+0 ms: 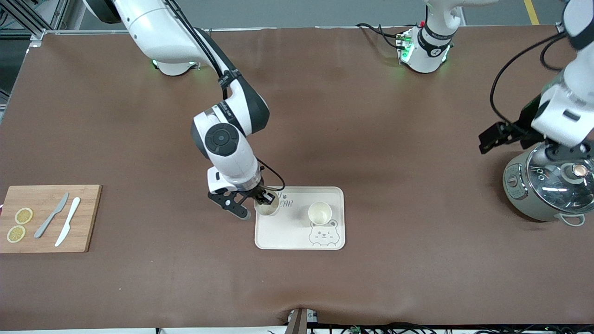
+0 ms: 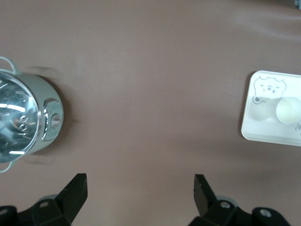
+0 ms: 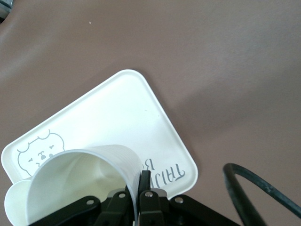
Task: Place white IKEA cup upright on tray with both arms
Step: 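Move the cup with the right gripper over the tray beside the first cup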
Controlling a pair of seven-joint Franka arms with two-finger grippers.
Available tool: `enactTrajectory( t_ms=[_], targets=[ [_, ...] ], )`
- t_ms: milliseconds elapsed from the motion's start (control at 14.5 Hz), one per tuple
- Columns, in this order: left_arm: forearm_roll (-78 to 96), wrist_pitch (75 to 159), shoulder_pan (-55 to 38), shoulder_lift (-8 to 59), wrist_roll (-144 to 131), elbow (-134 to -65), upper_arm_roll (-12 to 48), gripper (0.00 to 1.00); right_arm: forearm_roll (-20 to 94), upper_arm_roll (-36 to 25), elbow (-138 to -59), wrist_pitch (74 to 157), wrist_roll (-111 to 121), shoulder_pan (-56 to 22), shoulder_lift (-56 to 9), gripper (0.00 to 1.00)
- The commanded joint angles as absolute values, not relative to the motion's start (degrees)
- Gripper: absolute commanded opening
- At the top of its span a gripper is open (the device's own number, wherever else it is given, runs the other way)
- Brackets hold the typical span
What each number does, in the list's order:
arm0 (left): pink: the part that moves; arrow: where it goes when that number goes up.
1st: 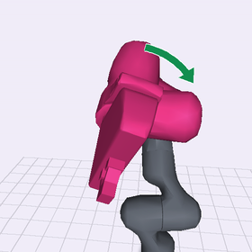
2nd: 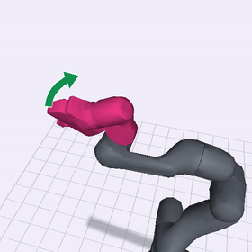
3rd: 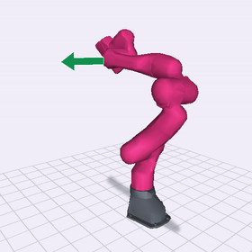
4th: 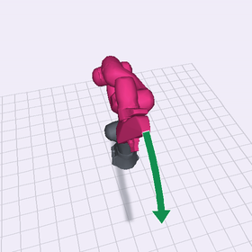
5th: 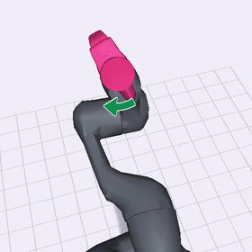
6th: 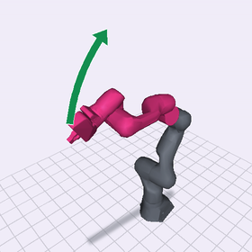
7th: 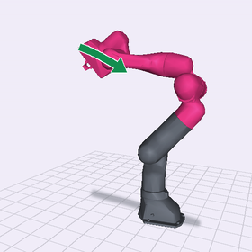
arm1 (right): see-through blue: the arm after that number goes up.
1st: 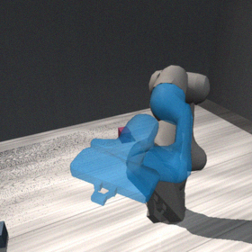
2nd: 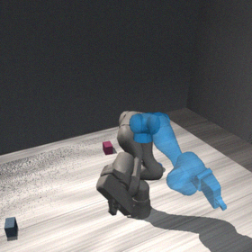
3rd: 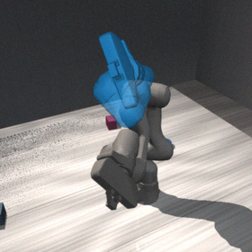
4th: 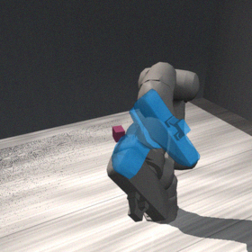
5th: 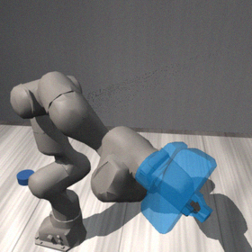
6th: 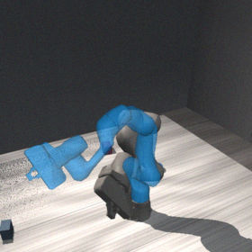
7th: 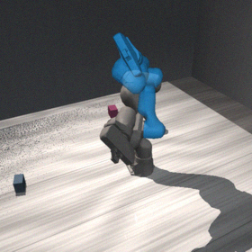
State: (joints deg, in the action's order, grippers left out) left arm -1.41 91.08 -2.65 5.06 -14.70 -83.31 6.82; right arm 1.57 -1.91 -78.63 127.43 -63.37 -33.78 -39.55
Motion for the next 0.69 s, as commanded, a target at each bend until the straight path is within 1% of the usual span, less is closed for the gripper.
enactTrajectory(
  t_ms=[0, 207, 276, 415, 484, 622],
  targets=[
    [-0.4, 89.2, -1.8, 1.1, -9.8, -85.7, 7.1, 1.00, 0.1, -2.5, -77.9, 129.8, -66.6, -34.2, -41.0, 0.00],
    [-0.4, 89.1, -1.7, 0.5, -2.5, -86.6, 6.2, 1.00, 0.0, -2.5, -78.0, 133.1, -68.6, -36.0, -43.7, 0.00],
    [-0.4, 90.8, -1.5, 0.4, -2.1, -87.8, 6.2, 1.00, 0.0, -2.5, -78.0, 134.9, -69.8, -36.4, -44.2, 0.00],
    [-0.4, 94.8, -1.5, -0.5, -2.1, -91.2, 6.2, 1.00, -0.1, -2.6, -78.1, 135.5, -70.4, -36.5, -44.9, 0.00],
    [-0.4, 95.4, -1.3, -0.7, -1.8, -91.9, 6.1, 1.00, -0.1, -2.6, -78.2, 135.6, -70.5, -36.6, -45.0, 0.00],
    [-0.4, 95.3, -1.5, -1.3, 2.1, -92.1, 3.4, 1.00, -0.1, -2.7, -78.2, 135.7, -70.5, -36.8, -45.6, 0.00]
  ],
)
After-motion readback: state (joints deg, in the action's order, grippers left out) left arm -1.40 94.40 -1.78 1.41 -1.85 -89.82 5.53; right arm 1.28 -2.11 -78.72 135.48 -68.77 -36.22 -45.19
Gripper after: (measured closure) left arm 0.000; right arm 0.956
